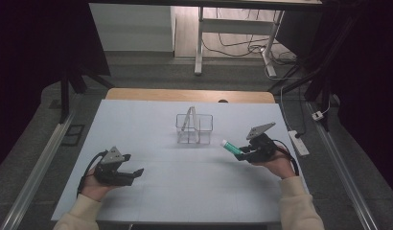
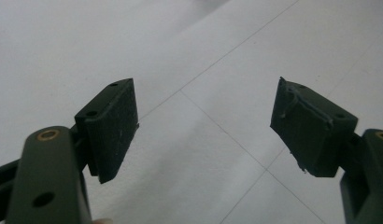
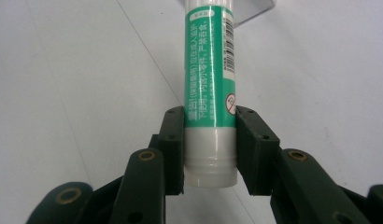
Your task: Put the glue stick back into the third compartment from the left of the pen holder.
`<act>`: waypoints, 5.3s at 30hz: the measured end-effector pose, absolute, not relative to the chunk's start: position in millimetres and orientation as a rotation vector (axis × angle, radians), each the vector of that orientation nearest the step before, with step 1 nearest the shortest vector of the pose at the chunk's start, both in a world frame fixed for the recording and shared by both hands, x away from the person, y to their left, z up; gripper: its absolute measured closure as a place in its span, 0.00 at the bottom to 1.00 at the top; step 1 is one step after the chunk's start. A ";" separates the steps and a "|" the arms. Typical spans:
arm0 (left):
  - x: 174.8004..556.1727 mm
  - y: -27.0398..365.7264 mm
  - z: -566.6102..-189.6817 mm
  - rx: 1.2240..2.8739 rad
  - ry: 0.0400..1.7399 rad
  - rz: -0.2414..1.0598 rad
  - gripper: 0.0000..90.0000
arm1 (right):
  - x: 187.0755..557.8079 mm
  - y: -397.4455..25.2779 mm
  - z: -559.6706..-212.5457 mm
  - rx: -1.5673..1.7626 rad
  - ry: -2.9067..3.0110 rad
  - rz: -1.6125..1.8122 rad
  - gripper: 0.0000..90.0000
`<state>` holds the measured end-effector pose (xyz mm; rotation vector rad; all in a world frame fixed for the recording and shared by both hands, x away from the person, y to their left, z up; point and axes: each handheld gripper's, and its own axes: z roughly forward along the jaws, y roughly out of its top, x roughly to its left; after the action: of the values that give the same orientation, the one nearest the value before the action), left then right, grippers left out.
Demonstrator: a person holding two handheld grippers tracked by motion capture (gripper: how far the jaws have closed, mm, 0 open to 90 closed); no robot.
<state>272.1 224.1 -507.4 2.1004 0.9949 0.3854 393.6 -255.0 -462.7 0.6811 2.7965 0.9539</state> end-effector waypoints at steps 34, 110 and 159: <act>269.6 210.8 -502.8 2.137 0.947 0.389 0.25 | 380.3 -204.2 -464.2 0.507 2.803 0.997 0.72; 304.8 79.6 -486.4 2.407 0.557 0.483 0.33 | 363.2 -115.6 -492.8 0.269 2.984 0.883 0.72; 311.0 91.1 -490.5 2.390 0.552 0.506 0.73 | 372.6 -148.7 -461.8 0.563 2.634 1.455 0.43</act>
<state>311.0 91.1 -490.5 2.3903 0.5519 0.5055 372.6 -148.7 -461.8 0.5634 2.6345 1.4554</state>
